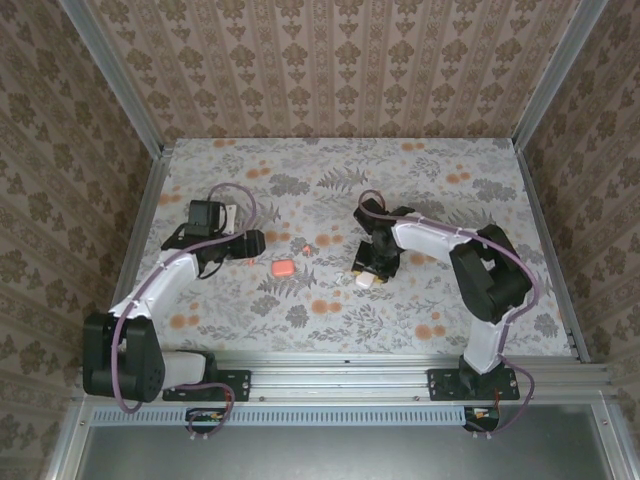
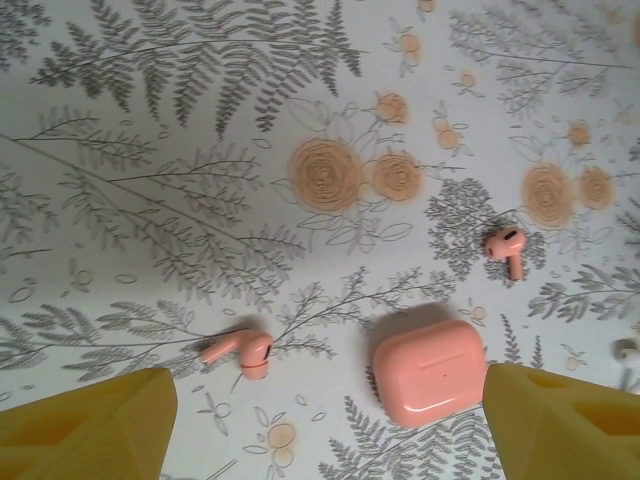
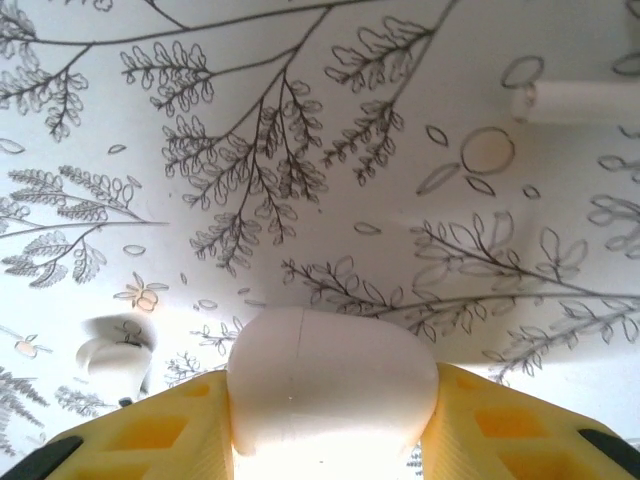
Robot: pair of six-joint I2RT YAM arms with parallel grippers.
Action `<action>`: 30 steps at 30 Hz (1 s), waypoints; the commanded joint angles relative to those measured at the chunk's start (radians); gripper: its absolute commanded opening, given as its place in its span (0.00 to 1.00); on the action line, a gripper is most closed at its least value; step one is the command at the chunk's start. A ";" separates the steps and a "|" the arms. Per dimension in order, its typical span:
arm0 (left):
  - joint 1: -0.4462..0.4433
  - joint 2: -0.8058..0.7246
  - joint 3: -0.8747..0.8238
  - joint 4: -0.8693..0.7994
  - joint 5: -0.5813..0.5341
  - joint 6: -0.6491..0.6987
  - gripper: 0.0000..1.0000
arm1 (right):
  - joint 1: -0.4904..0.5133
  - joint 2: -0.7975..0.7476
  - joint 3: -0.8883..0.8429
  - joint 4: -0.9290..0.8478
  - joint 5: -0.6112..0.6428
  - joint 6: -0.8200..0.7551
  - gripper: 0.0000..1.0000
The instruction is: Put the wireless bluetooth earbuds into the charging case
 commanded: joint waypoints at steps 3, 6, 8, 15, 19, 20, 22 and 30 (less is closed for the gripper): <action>-0.008 -0.054 -0.087 0.206 0.149 -0.030 0.80 | 0.005 -0.139 -0.109 0.212 0.012 0.074 0.44; -0.029 -0.099 -0.160 0.348 0.195 -0.017 0.79 | 0.005 -0.224 -0.185 0.352 0.003 0.107 0.44; -0.054 -0.137 -0.225 0.485 0.214 0.012 0.75 | 0.005 -0.285 -0.243 0.471 -0.007 0.135 0.44; -0.191 -0.183 -0.357 0.803 0.245 0.188 0.70 | 0.005 -0.416 -0.355 0.785 -0.027 0.202 0.45; -0.253 -0.162 -0.349 0.832 0.290 0.276 0.66 | 0.011 -0.424 -0.397 0.973 -0.060 0.261 0.45; -0.292 -0.160 -0.353 0.854 0.294 0.287 0.66 | 0.014 -0.424 -0.401 1.004 -0.064 0.268 0.45; -0.313 -0.154 -0.364 0.902 0.301 0.292 0.66 | 0.022 -0.424 -0.397 1.022 -0.062 0.261 0.45; -0.345 -0.107 -0.348 1.005 0.314 0.259 0.65 | 0.067 -0.467 -0.408 1.102 -0.076 0.245 0.46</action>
